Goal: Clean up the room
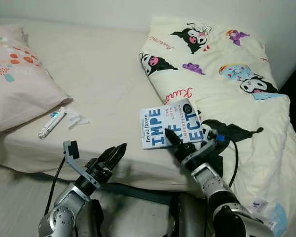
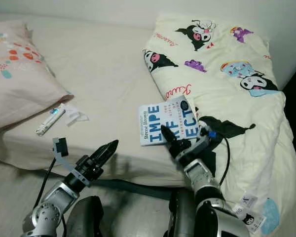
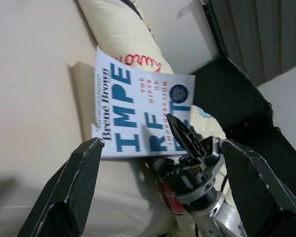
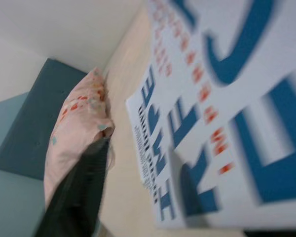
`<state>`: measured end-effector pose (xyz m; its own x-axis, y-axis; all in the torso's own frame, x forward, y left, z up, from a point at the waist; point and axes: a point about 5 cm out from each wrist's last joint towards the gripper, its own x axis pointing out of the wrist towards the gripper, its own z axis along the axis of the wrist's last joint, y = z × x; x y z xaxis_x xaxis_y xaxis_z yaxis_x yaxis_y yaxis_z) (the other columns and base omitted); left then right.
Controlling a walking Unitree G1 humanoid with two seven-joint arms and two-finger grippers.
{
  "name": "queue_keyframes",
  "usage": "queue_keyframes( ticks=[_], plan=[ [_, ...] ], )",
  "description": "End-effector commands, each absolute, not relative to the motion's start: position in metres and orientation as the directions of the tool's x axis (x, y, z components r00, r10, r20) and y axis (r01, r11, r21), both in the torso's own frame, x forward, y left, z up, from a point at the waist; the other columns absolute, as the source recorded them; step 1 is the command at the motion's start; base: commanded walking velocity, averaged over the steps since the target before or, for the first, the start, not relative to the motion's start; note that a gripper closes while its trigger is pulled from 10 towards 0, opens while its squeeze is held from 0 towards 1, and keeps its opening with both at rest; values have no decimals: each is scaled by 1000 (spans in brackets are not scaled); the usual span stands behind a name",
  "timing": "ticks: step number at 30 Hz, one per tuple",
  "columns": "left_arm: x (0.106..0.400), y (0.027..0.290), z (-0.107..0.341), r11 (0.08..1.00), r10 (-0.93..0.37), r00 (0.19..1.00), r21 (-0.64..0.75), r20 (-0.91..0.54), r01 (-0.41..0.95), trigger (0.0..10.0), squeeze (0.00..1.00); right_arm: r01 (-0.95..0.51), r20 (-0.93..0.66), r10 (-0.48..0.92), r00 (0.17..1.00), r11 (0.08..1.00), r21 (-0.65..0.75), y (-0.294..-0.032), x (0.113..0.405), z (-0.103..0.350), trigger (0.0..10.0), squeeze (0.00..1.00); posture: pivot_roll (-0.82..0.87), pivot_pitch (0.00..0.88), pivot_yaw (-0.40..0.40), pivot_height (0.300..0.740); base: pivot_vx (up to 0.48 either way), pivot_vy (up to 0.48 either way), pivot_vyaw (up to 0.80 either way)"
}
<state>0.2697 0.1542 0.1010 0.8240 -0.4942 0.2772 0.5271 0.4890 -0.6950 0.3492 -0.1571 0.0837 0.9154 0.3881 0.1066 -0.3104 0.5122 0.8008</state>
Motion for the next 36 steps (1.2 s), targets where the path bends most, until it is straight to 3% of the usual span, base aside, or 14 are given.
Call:
queue_keyframes(
  ticks=[1, 8, 13, 22, 23, 32, 36],
  plan=[
    [269, 154, 99, 494, -467, 846, -717, 259, 492, 10000, 0, -285, 120, 338, 933, 496, 820, -162, 353, 89, 0, 0, 114, 245, -28, 465, 0, 0, 0],
    [281, 158, 97, 553, -348, 912, -739, 216, 386, 10000, 0, -289, 149, 308, 940, 480, 828, -168, 357, 97, 0, 0, 102, 224, -37, 465, 0, 0, 0],
    [288, 164, 96, 536, -296, 933, -773, 204, 339, 10000, 0, -283, 151, 292, 944, 488, 826, -171, 358, 99, 0, 0, 92, 207, -40, 465, 0, 0, 0],
    [301, 163, 107, 403, -339, 890, -808, 304, 429, 10000, 0, -437, 309, 323, 895, 490, 754, -180, 374, 146, 0, 0, 56, 120, -59, 465, 0, 0, 0],
    [303, 163, 110, 376, -351, 875, -805, 334, 459, 10000, 1000, -476, 350, 331, 876, 482, 736, -181, 378, 160, 0, 0, 50, 95, -65, 465, 0, 0, 0],
    [311, 177, 137, 316, -368, 785, -727, 499, 610, 10000, 1000, -720, 523, 504, 688, 378, 583, -169, 372, 224, 0, 0, 8, 33, -69, 465, 0, 0, 0],
    [310, 179, 139, 320, -382, 772, -710, 509, 627, 10000, 1000, -742, 522, 539, 661, 364, 564, -168, 365, 228, 0, 0, -1, 32, -67, 465, 0, 0, 0]
  ],
)
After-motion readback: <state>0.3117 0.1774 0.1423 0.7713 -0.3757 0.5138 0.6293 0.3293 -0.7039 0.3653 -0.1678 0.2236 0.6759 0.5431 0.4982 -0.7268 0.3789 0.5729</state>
